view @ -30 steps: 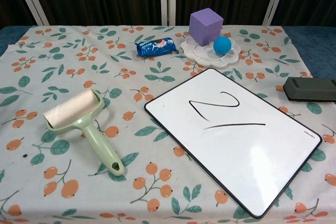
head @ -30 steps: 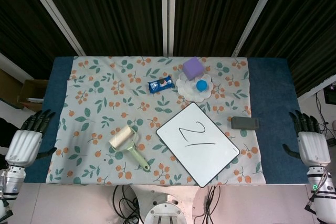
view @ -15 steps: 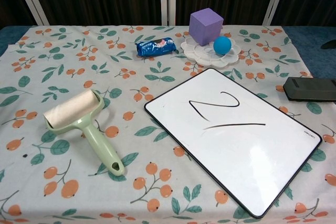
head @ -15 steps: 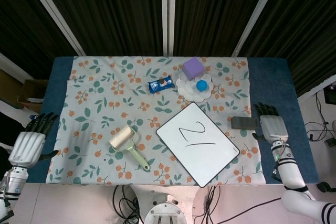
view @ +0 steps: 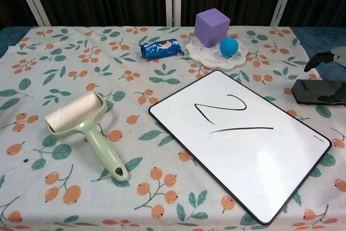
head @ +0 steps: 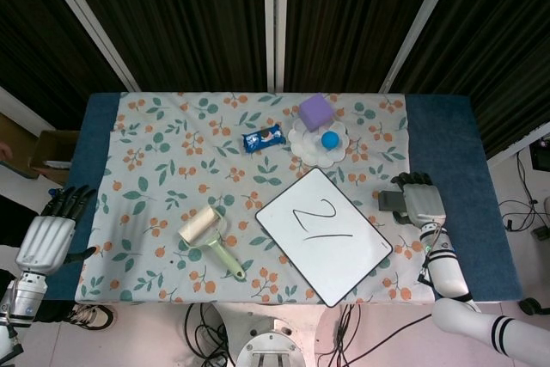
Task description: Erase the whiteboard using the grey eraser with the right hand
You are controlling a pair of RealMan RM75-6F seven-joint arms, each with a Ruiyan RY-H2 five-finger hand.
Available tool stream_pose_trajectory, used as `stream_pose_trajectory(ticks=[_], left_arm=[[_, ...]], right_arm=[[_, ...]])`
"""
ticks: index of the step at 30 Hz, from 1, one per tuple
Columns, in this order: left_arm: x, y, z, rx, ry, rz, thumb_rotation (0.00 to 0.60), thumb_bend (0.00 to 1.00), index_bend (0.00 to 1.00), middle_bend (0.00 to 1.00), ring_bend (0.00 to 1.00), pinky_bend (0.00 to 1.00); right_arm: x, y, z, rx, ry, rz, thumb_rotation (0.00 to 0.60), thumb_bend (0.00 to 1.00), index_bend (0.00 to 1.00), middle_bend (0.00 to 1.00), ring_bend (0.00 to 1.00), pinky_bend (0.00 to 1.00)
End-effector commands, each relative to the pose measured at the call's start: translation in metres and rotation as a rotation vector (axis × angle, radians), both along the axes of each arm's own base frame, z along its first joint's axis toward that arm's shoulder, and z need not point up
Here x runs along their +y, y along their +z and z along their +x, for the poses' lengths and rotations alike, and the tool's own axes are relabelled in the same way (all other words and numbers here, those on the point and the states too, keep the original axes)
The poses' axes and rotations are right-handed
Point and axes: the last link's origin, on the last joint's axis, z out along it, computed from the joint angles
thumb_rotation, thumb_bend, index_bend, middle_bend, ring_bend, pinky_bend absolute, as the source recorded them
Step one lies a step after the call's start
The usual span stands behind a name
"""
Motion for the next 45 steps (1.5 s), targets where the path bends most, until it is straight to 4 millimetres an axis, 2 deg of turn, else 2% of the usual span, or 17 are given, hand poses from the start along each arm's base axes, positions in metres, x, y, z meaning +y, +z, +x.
stream_pose_trajectory(ticks=[1,5,14,21,28,35,45], left_arm=[[-0.0002,-0.0001,-0.0004,0.000,0.001,0.000,0.600,0.00,0.07,0.06,0.04,0.16],[-0.0009,-0.0007,-0.0019,0.000,0.006,-0.003,0.600,0.00,0.07,0.06,0.04,0.16],[-0.0008,-0.0027,-0.0007,0.001,-0.004,-0.022,0.600,0.00,0.07,0.06,0.04,0.16],[-0.0009,-0.0025,-0.0013,-0.004,-0.001,-0.024,0.600,0.00,0.07,0.06,0.04,0.16],[-0.0005,-0.0031,-0.0025,-0.004,0.003,-0.025,0.600,0.00,0.07,0.06,0.04,0.16],[-0.0008,-0.0038,-0.0041,-0.005,0.008,-0.026,0.600,0.00,0.07,0.06,0.04,0.16],[-0.0005,-0.0042,-0.0048,-0.009,0.010,-0.029,0.600,0.00,0.07,0.06,0.04,0.16]], right_arm=[[0.0001,-0.0015,0.0000,0.003,0.000,0.001,0.600,0.19,0.32,0.18,0.13,0.10],[0.0020,-0.0035,-0.0013,0.010,-0.004,0.002,0.600,0.19,0.35,0.20,0.15,0.16],[0.0038,-0.0043,-0.0041,0.019,-0.008,0.006,0.600,0.20,0.35,0.21,0.16,0.18],[0.0033,-0.0039,-0.0034,0.021,0.000,-0.005,0.600,0.22,0.37,0.27,0.21,0.22],[0.0029,-0.0060,-0.0017,0.030,0.011,-0.018,0.600,0.25,0.45,0.34,0.29,0.28],[0.0024,-0.0078,-0.0013,0.041,0.013,-0.020,0.600,0.28,0.49,0.37,0.33,0.42],[0.0025,-0.0032,-0.0017,0.023,0.025,-0.038,0.600,0.30,0.55,0.43,0.40,0.50]])
